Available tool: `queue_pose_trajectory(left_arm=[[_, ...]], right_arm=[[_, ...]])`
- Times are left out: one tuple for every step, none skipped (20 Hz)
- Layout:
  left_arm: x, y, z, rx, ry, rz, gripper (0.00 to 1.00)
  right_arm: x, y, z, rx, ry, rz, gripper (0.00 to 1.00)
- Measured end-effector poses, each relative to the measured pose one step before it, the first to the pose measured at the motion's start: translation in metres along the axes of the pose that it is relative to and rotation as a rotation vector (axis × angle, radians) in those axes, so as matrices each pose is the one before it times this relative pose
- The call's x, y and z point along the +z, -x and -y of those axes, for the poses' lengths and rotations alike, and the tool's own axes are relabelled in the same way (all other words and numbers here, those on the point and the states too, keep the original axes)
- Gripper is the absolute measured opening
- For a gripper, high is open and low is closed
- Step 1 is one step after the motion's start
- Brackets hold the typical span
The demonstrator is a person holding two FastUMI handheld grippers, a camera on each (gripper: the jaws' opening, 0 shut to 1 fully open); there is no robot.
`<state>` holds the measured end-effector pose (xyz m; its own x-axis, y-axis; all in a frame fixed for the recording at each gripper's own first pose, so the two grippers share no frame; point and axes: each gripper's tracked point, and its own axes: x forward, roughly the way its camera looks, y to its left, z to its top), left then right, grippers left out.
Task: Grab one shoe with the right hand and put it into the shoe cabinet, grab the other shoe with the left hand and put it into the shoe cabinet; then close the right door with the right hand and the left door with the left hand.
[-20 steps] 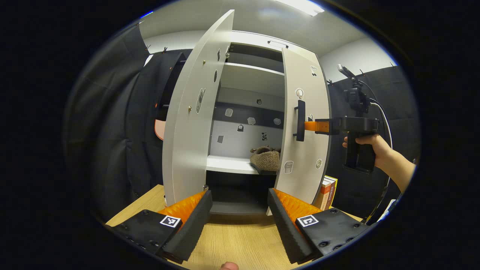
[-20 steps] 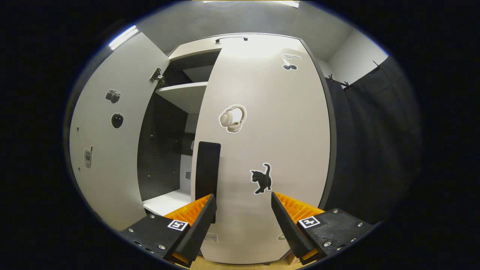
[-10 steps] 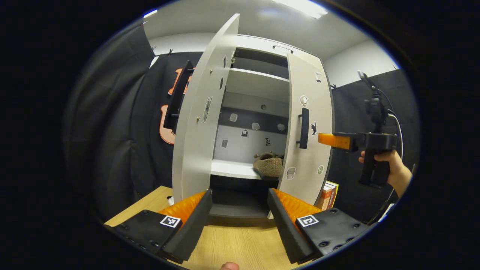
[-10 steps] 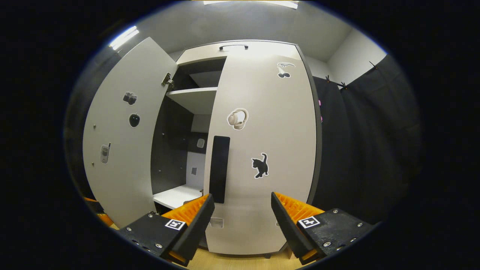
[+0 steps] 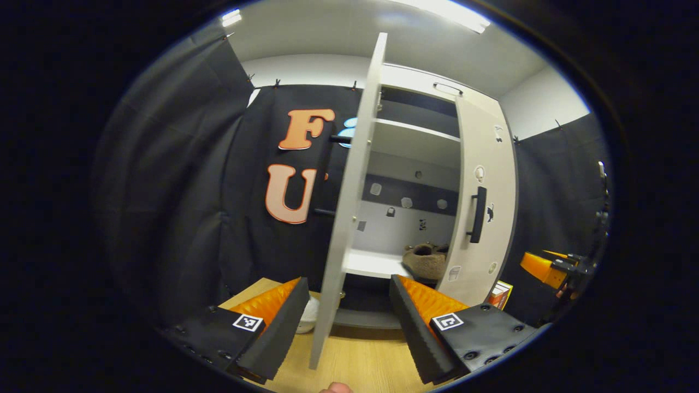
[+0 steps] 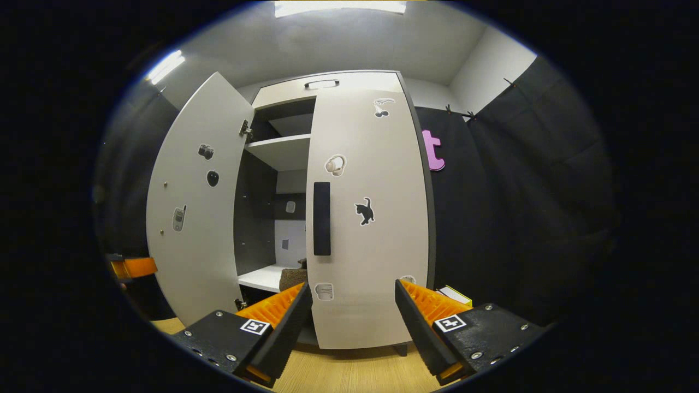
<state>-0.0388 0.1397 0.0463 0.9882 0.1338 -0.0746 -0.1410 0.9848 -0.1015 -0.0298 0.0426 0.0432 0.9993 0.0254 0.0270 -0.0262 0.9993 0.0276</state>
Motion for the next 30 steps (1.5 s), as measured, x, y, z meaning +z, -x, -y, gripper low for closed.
queue_pose_trajectory(left_arm=[[0.01163,-0.00443,-0.01943,0.04029,0.00510,0.00970,0.97],[0.01235,-0.00599,-0.02027,0.04435,-0.00013,0.01432,0.96],[0.01362,-0.00747,-0.02128,0.04408,-0.01254,0.01990,0.97],[0.01187,-0.00908,-0.01794,0.03857,-0.02079,0.01562,0.99],[0.00991,-0.00908,-0.01052,0.02823,-0.01693,0.01440,0.97],[0.00780,-0.01032,-0.00532,0.01526,-0.01496,0.00932,0.97],[0.00439,-0.01211,-0.00342,0.01498,-0.01979,0.00728,0.97],[0.00282,-0.00672,-0.00114,0.01080,-0.01828,0.00675,0.97],[0.00263,-0.00710,0.00252,-0.00069,-0.01782,0.00942,0.97],[-0.00013,-0.00187,0.00332,-0.00528,-0.00808,0.00242,0.97],[-0.00209,-0.00428,0.00676,-0.01685,-0.00261,-0.00450,0.94],[-0.00223,-0.00220,0.01069,-0.02668,0.00203,-0.00719,0.96],[-0.00173,0.00071,0.00573,-0.00056,-0.01038,-0.00240,0.99],[0.00249,-0.00051,0.00173,-0.00609,-0.02085,0.01621,0.96],[0.00187,0.00170,0.00062,-0.00180,-0.01780,-0.00051,0.92],[0.00134,0.00061,0.00252,-0.00270,-0.00908,-0.00692,0.92],[0.00087,0.00144,0.00470,-0.00902,-0.00246,-0.00145,0.99],[-0.00045,0.00156,0.00571,-0.01545,0.00203,-0.00248,0.95],[-0.00047,0.00285,0.00705,-0.01734,0.00472,0.00050,0.95],[0.00047,0.00286,0.00788,-0.01614,0.00906,-0.00081,0.95],[-0.00169,0.00183,0.00984,-0.01690,0.00618,-0.00102,0.94],[0.00080,0.00155,0.01003,-0.01575,0.00540,-0.00015,0.99],[-0.00077,0.00076,0.00993,-0.01642,0.00593,-0.00093,0.99],[-0.00058,0.00033,0.01004,-0.01759,0.00701,-0.00020,0.90],[-0.00151,-0.00202,0.01246,-0.02107,0.00734,0.00079,0.99],[-0.00066,-0.00098,0.01148,-0.02305,0.00637,0.00078,0.99],[-0.00103,-0.00124,0.01131,-0.02181,0.00713,0.00016,0.99],[-0.00173,-0.00289,0.01215,-0.02340,0.00699,-0.00067,0.99],[-0.00182,-0.00367,0.01316,-0.02285,0.00735,-0.00186,0.99],[-0.00157,-0.00432,0.01119,-0.01620,0.00706,-0.00225,0.99]], right_arm=[[-0.00755,0.00551,0.00357,-0.01745,0.01019,-0.00287,0.94],[-0.00769,0.00429,-0.00034,-0.00722,0.00294,-0.00803,0.93],[-0.00722,0.00452,-0.00054,0.00207,-0.00032,-0.01388,0.94],[-0.00542,0.00208,0.00051,-0.00083,0.00031,-0.01406,0.94],[-0.00528,0.00138,0.00133,-0.00217,0.00328,-0.01179,0.94],[-0.00296,0.00060,0.00149,-0.00281,0.00461,-0.00783,0.94],[-0.00302,0.00044,0.00212,-0.00623,0.00277,-0.00538,0.94],[-0.00350,-0.00033,0.00273,-0.00617,0.00242,-0.01120,0.94],[-0.00253,0.00067,0.00270,-0.00408,0.00118,-0.00647,0.94],[-0.00086,0.00006,0.00257,-0.00530,0.00084,-0.00475,0.97],[-0.00138,0.00131,0.00385,-0.00726,0.00011,-0.00324,0.97],[-0.00107,0.00124,0.00263,-0.00419,0.00056,-0.00400,0.97],[-0.00094,-0.00018,0.00309,-0.00631,-0.00061,-0.00299,0.97],[-0.00025,0.00013,0.00224,-0.00368,-0.00256,-0.00488,0.94],[0.00020,0.00005,0.00107,-0.00171,-0.00478,0.00095,0.97],[0.00053,0.00183,0.00064,0.00024,-0.00359,0.00163,0.94],[0.00045,0.00052,0.00033,0.00270,-0.00103,-0.00017,0.94],[-0.00086,0.00041,-0.00016,0.00385,-0.00008,-0.00280,0.94],[-0.00005,-0.00003,-0.00031,0.00597,-0.00133,-0.00116,0.94],[0.00123,0.00000,-0.00120,0.00689,-0.00163,0.00098,0.94],[0.00122,0.00043,-0.00083,0.00563,-0.00070,0.00288,0.94],[0.00122,0.00090,0.00047,0.00333,0.00199,0.00204,0.94],[0.00091,0.00103,0.00088,-0.00179,0.00135,0.00229,0.94],[-0.00069,0.00022,0.00195,-0.00059,-0.00102,0.00028,0.94],[-0.00036,0.00140,0.00197,-0.00411,-0.00486,0.00140,0.94],[-0.00088,0.00071,0.00196,-0.00427,-0.00640,-0.00025,0.94],[-0.00066,0.00051,0.00278,-0.00550,-0.00704,-0.00265,0.94],[-0.00044,0.00221,0.00192,-0.00365,-0.00551,-0.00093,0.94],[0.00012,0.00079,0.00176,-0.00536,-0.00291,0.00028,0.94],[0.00092,0.00222,0.00201,-0.00194,-0.00100,0.00255,0.94]])
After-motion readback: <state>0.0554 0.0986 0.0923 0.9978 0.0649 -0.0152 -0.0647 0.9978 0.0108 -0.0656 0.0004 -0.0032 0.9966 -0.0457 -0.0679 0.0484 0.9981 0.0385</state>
